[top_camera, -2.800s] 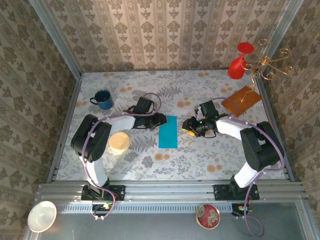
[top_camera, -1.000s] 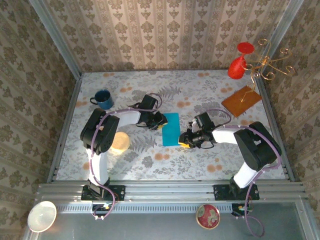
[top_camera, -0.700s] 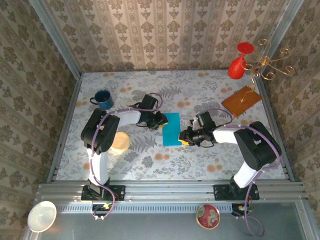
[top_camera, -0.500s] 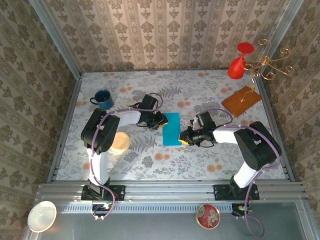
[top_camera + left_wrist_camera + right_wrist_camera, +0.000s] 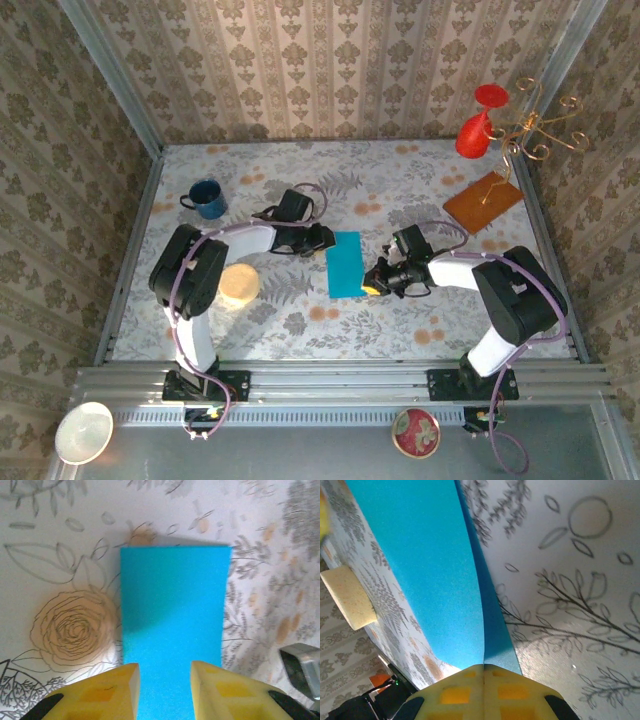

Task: Fold a paper plane with a square sheet of paper (pick it up from the middle)
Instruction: Fold the triangle a second time at the center of the table.

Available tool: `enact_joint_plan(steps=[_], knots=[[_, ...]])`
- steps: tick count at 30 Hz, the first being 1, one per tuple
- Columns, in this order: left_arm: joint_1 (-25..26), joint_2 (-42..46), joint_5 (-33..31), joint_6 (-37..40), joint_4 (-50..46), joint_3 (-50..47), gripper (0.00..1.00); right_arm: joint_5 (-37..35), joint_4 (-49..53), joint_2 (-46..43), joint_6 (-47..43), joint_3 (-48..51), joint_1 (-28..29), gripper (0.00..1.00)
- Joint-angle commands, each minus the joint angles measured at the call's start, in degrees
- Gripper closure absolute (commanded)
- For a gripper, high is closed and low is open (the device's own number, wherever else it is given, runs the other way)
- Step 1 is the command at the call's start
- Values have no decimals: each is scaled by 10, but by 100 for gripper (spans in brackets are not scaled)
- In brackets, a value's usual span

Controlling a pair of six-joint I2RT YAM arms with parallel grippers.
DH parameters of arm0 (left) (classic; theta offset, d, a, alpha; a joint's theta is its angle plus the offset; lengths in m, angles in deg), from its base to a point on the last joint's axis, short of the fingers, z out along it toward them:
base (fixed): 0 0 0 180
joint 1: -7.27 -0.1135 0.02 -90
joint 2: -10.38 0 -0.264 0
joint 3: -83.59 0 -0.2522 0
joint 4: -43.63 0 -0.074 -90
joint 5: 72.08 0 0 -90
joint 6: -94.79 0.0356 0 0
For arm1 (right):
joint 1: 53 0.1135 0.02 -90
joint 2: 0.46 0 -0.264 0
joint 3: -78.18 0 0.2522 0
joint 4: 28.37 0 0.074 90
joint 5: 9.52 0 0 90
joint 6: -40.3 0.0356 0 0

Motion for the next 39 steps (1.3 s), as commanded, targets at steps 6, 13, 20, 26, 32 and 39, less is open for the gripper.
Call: enact_joint_plan(steps=[6,13,20,26,32,39], knots=[[0,-33,21,12,67,-19,72,23,71,-16,-18,-8,-3,98],[-6,-54,13,1,49,-27,75,26,81,-19,-16,-32,-1,98],[-9,-53,13,8,43,-33,75,35,56,-9,0,-68,16,98],[-9,-52,16,13,42,-32,75,29,34,26,16,-106,43,98],[-9,-52,20,13,44,-30,75,8,17,58,25,-125,64,98],[-9,-54,19,12,44,-30,75,-33,18,72,26,-133,66,97]])
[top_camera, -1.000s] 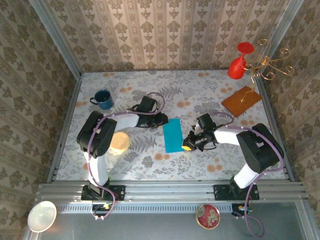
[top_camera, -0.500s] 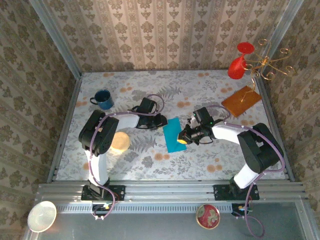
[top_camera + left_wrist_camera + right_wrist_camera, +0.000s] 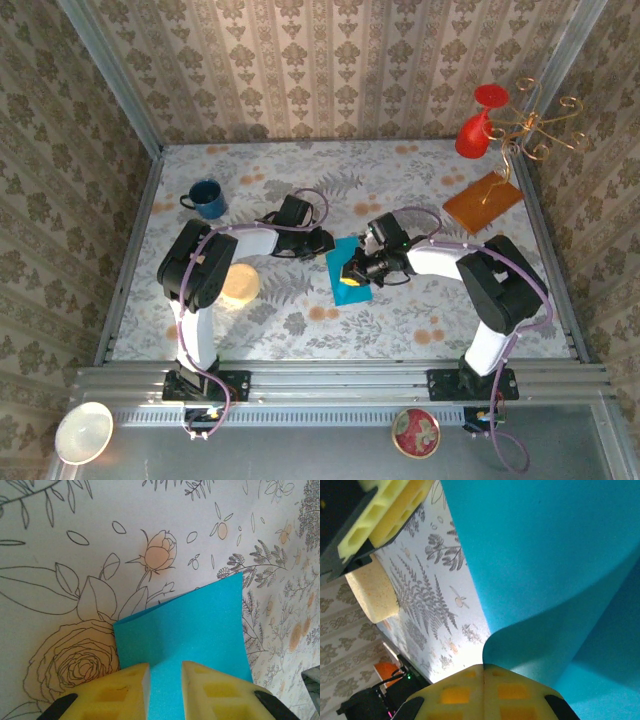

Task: Fold a paper plane with a square sheet of paper (pick it up from the middle)
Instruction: Fold the triangle a second time at the center of the table.

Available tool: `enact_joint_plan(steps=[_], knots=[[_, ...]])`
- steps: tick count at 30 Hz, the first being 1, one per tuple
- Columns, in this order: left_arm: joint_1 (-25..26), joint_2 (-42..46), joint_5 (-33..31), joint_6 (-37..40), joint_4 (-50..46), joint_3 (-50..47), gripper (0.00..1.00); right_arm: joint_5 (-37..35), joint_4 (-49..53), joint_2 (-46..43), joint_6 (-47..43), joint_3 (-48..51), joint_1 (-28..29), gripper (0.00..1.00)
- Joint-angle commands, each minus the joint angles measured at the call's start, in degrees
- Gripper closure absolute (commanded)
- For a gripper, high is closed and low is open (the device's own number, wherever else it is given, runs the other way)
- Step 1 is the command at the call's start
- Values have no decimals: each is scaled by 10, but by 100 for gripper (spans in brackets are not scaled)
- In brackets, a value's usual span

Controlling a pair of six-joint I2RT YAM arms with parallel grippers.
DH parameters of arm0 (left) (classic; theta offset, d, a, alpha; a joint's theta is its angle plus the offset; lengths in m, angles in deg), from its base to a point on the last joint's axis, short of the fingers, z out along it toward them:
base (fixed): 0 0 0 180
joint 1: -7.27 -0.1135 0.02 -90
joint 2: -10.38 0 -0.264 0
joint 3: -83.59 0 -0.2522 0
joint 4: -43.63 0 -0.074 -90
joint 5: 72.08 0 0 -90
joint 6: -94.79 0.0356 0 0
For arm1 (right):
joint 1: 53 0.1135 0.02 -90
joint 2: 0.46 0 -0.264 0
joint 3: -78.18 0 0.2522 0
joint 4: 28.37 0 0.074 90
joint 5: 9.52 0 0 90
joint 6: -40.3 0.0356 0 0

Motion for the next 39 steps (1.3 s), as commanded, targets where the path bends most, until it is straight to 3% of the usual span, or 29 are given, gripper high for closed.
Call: enact_joint_plan(steps=[1,39], knots=[[-1,-7,-1,8,-20,-13,75,-31,-6,12,12,-16,1,97],[3,-12,-1,8,-39,-2,75,-48,-60,56,37,-14,-1,97]])
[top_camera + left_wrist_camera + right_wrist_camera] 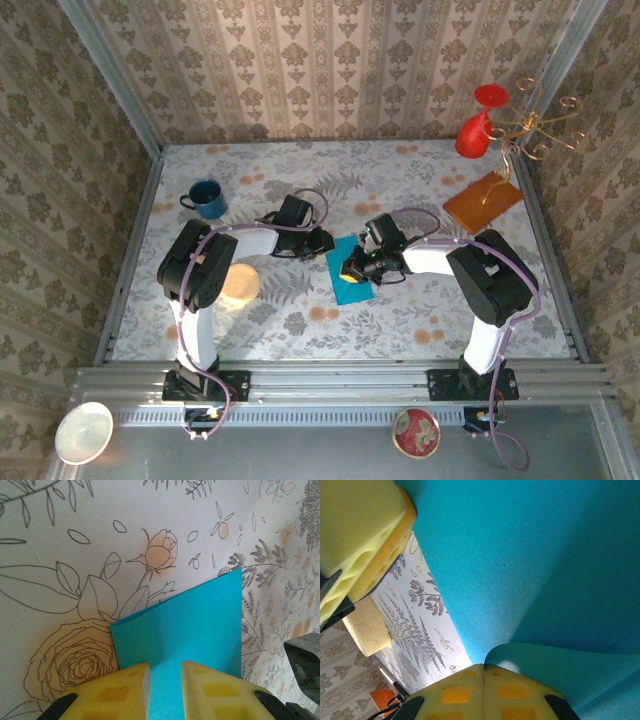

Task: Fold a paper plane with a square sheet of paper (pick it up from the middle)
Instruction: Fold the triangle a second time at the center of the table.

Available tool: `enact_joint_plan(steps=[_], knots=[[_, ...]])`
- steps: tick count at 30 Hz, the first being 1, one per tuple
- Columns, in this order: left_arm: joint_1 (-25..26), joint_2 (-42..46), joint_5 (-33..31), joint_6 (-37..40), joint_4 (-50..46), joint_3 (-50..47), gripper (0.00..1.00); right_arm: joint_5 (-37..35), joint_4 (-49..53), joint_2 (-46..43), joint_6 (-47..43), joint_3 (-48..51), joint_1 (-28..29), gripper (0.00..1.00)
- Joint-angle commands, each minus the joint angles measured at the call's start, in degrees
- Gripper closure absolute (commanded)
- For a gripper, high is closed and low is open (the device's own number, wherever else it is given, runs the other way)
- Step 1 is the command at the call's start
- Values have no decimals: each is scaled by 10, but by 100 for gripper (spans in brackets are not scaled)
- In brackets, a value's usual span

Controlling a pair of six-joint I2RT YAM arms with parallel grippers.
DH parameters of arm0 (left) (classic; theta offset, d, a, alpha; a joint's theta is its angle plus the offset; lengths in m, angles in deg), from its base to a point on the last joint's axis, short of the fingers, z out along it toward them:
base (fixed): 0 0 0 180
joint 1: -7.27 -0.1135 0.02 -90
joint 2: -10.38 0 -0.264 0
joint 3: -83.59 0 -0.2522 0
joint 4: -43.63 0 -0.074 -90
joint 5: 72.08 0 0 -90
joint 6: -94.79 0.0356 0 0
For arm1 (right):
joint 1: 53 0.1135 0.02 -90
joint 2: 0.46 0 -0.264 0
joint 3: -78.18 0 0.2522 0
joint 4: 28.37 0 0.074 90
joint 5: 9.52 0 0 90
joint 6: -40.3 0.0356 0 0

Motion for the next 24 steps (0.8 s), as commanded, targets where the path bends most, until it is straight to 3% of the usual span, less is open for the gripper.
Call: enact_joint_plan(steps=[1,24], knots=[[3,-13,-1,9,-38,-2,75,-10,-13,16,7,-10,-1,97],[3,-11,-4,9,-43,-2,75,-25,-10,15,7,8,-5,97]])
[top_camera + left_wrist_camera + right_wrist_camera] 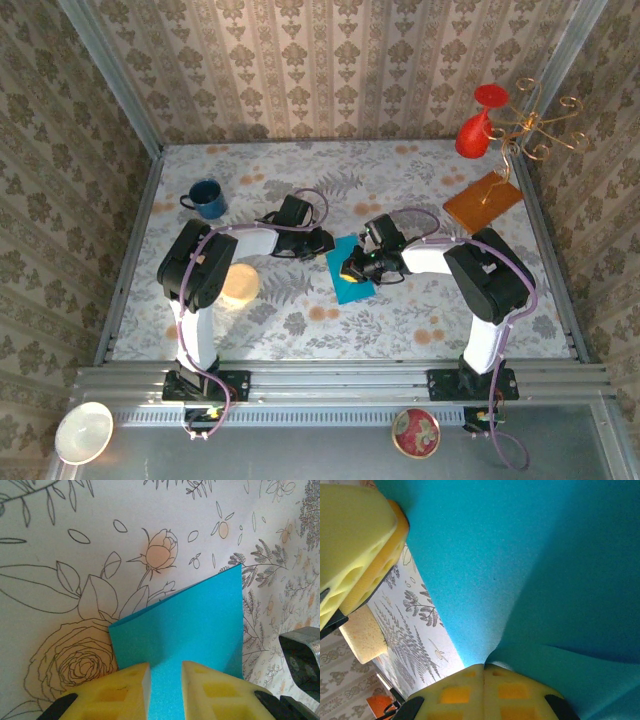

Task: Fold a paper plane with a square sheet of paper (pick it up from the middle)
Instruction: Fold the triangle a second time at the center of the table.

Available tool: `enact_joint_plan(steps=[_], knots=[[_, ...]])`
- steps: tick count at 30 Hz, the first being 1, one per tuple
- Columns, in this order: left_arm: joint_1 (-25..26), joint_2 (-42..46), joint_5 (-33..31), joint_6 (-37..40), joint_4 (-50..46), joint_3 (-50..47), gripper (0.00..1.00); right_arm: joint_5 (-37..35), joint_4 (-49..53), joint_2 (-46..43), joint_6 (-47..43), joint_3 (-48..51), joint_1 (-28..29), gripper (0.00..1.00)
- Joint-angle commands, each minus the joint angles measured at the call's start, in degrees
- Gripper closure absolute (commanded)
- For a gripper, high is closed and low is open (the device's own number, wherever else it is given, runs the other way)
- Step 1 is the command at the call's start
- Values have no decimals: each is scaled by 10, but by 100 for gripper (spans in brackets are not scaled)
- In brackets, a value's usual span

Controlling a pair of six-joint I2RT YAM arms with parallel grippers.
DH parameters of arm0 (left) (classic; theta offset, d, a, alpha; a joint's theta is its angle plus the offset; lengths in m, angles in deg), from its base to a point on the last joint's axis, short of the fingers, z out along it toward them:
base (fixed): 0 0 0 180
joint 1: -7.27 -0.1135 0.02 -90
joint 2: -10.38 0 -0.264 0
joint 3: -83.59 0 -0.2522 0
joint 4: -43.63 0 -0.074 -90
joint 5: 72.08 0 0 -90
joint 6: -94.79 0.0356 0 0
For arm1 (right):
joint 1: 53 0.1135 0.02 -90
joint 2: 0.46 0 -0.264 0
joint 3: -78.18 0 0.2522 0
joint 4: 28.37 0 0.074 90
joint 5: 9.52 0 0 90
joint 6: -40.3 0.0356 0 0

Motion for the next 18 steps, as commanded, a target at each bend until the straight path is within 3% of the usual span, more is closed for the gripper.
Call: enact_joint_plan(steps=[1,18], knots=[[3,-12,-4,9,-41,-2,75,-15,2,3,7,8,-4,97],[3,-16,-1,11,-44,4,76,-12,1,-5,4,18,-6,97]])
